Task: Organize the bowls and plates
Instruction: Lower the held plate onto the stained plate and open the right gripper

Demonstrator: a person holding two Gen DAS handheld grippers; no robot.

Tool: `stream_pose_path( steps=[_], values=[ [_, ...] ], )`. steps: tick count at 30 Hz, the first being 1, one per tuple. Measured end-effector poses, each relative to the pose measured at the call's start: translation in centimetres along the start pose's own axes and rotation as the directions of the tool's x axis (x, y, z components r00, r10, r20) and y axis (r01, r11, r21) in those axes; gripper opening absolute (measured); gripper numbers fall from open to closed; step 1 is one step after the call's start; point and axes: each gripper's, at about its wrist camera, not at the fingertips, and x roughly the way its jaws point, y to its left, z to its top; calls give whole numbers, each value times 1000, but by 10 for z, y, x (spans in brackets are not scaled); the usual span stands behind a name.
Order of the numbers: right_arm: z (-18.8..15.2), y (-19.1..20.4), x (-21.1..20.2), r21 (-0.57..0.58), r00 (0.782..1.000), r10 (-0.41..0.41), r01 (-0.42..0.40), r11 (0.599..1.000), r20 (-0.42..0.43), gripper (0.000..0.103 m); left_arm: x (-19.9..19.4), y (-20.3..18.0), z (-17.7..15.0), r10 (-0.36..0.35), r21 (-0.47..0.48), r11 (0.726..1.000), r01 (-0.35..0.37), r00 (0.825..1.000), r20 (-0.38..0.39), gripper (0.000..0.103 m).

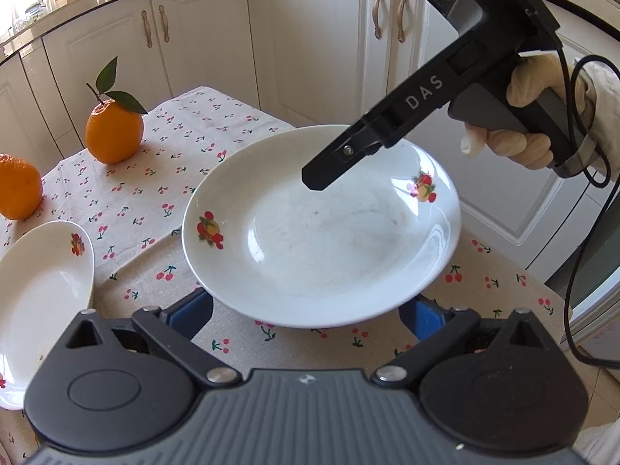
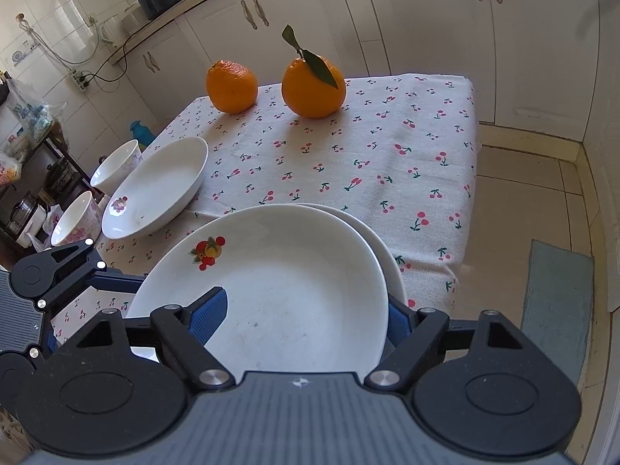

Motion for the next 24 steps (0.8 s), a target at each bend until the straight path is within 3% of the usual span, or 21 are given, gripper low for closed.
stream_pose_path(
  steps=[24],
  values=[
    [-3,8,-13,33,997,-73,73,997,5,90,-4,-2,-6,-3,-5,1000,3,999,43,102]
  ],
)
